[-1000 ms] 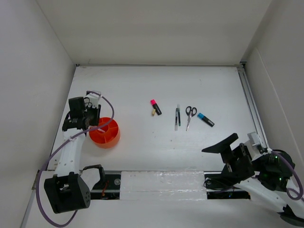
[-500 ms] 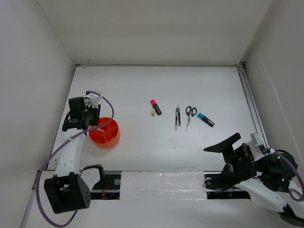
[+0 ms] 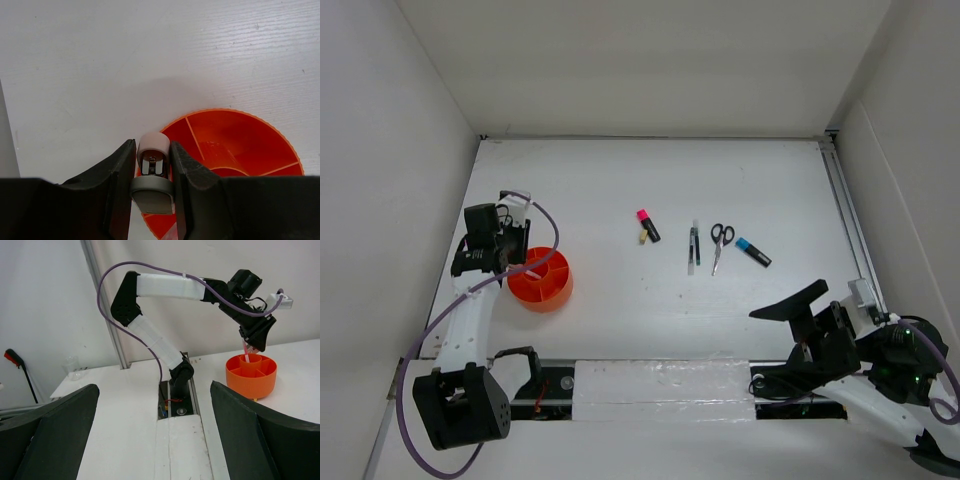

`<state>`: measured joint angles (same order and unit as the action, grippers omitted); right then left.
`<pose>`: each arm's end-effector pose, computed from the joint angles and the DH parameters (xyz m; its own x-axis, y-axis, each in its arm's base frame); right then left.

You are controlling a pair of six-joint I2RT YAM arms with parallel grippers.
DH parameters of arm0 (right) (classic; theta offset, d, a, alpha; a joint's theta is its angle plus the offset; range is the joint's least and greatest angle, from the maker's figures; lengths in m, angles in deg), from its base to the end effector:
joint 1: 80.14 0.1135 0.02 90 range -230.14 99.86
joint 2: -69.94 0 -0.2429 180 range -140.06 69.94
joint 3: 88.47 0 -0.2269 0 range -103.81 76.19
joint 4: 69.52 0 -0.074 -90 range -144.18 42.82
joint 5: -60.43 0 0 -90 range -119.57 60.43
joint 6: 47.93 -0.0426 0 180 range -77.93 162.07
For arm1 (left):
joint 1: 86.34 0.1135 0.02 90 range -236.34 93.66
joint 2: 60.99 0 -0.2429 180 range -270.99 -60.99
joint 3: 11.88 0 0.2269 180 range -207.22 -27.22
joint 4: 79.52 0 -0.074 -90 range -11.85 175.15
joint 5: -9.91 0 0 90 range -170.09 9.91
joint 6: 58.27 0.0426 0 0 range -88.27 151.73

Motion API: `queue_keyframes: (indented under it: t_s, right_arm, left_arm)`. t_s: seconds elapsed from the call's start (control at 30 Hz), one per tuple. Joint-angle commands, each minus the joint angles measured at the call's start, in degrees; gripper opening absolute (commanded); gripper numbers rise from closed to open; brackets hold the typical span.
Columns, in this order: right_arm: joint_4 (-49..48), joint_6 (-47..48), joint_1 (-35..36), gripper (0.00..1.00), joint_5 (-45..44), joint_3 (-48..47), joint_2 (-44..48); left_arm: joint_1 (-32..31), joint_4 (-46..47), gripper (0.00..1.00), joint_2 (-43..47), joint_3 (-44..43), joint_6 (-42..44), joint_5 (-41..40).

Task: Sort the stationery into containers
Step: Place the stapler in the storage box.

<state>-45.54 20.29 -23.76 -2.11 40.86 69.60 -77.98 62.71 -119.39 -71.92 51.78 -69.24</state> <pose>-0.0041 0.0293 0.3392 -0.1308 0.3978 -0.9081 -0.9898 -0.0004 0.1424 0.2120 0.0230 0.2586 -0.5454 0.2602 -0.7968 0.2072 0.9630 0.1726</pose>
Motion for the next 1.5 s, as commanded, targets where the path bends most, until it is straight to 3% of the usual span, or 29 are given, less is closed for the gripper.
queue_keyframes:
  t_s: [0.0,0.8,1.47]
  right_arm:
    - [0.0,0.8,0.6,0.99,-0.9,-2.1,7.4]
    - [1.0,1.8,0.6,0.99,-1.4,-2.6,8.4]
    - [1.0,1.8,0.6,0.99,-1.4,-2.6,8.4]
  left_arm:
    - [0.0,1.7,0.00,0.6,-0.2,-0.5,-0.6]
    - [0.0,-0.1,0.05,-2.4,-1.9,1.3,5.1]
    - [0.0,-0.1,0.19,-1.4,-1.9,1.3,5.7]
